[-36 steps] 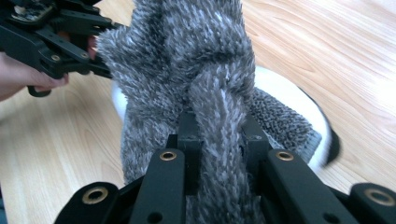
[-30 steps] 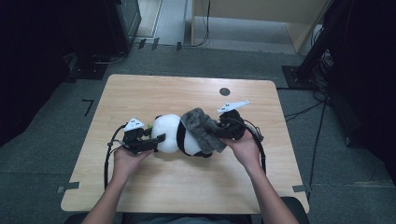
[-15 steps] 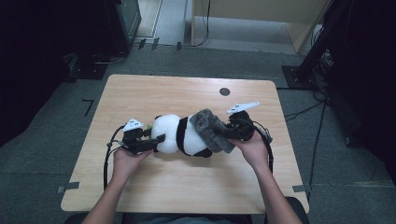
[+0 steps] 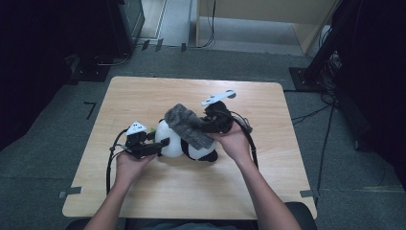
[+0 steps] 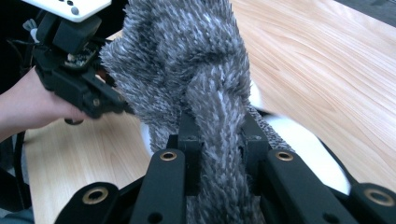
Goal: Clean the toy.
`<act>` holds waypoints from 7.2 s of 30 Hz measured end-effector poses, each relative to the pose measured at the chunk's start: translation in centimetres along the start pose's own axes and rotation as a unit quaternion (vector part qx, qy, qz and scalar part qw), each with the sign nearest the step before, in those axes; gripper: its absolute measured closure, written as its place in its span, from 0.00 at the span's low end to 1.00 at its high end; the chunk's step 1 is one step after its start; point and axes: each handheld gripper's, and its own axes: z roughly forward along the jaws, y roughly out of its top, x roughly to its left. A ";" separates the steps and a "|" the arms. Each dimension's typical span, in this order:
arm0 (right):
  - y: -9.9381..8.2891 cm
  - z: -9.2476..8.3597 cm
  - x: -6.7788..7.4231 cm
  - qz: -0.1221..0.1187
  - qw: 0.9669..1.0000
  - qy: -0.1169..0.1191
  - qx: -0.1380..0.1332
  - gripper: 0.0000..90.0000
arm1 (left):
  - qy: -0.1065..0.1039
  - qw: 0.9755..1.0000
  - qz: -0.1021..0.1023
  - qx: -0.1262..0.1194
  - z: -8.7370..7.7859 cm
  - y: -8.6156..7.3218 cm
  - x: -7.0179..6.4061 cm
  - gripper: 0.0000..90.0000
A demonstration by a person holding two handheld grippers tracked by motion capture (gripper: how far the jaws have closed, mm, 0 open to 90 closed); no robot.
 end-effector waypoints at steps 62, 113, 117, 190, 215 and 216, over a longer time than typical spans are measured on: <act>-8.8 -5.3 -4.5 0.072 0.994 -0.084 -0.003 0.84 | 0.002 1.000 0.009 0.004 -0.1 0.0 -0.1 0.42; -11.0 -0.2 -7.6 0.152 0.983 -0.098 0.037 0.84 | 0.004 1.000 0.010 0.004 0.1 -0.2 -0.2 0.43; -9.9 -1.6 -7.8 0.149 0.983 -0.103 0.010 0.84 | 0.008 1.000 0.011 0.004 0.2 -0.1 -0.5 0.42; -6.6 -6.1 -1.1 0.049 0.995 -0.053 -0.071 0.85 | 0.001 1.000 0.013 0.006 0.3 -0.1 -0.3 0.46; -6.2 7.3 5.4 -0.047 0.996 0.056 0.049 0.85 | 0.000 1.000 0.015 0.014 0.3 0.2 -0.3 0.46; -6.2 7.5 5.5 -0.048 0.996 0.055 0.050 0.85 | 0.001 1.000 0.014 0.014 0.3 0.2 -0.3 0.46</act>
